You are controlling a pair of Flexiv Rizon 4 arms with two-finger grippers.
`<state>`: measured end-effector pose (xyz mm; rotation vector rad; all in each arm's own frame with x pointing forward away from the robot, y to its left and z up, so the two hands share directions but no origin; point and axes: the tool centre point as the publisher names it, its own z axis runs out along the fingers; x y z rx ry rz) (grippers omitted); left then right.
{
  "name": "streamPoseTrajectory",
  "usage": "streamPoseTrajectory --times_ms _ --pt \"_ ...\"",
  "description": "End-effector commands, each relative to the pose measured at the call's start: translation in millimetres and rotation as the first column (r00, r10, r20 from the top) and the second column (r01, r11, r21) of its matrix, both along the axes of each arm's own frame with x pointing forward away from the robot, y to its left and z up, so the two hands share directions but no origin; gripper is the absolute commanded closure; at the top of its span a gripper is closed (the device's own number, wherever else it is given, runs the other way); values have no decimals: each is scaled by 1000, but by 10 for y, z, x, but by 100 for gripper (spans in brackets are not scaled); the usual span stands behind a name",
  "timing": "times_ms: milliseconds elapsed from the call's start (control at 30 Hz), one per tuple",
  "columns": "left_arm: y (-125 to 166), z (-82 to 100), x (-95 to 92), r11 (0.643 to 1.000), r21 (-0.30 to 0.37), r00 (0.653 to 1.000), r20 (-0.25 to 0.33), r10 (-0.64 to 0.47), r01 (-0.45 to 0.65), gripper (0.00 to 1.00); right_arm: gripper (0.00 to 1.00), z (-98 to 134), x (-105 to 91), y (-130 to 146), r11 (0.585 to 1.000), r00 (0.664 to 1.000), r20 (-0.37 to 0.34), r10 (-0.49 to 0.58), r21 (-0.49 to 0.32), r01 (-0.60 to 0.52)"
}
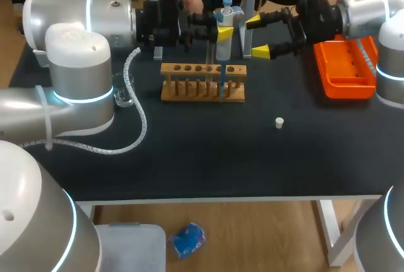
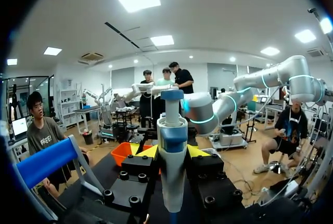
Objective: Invert the test tube, pick up the pipette, mount the tip to pipette, aspirate from beaker and dispense into the tube, eject the tip, return the pipette, and cap with the stopper.
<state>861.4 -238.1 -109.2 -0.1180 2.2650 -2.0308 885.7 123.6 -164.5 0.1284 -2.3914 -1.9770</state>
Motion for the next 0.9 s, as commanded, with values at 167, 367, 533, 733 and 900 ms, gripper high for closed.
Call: streamPoseTrajectory --times_ms 167,367,533,733,900 --pt "-8 -3 -2 1000 -2 1000 2 3 -3 100 0 10 -57 123 998 999 5 41 52 -41" --pt "-8 -3 -2 1000 -2 1000 2 3 -3 100 0 5 -164 242 993 998 3 70 92 -70" --pt "-8 -3 -2 1000 -2 1000 2 3 -3 100 0 18 -218 378 988 995 -12 103 118 -101" --pt "-8 -3 -2 1000 -2 1000 2 3 -3 100 0 30 -260 475 983 993 -16 118 140 -115" --pt "-8 -3 -2 1000 -2 1000 2 3 -3 100 0 36 -288 539 979 991 -25 135 160 -129"
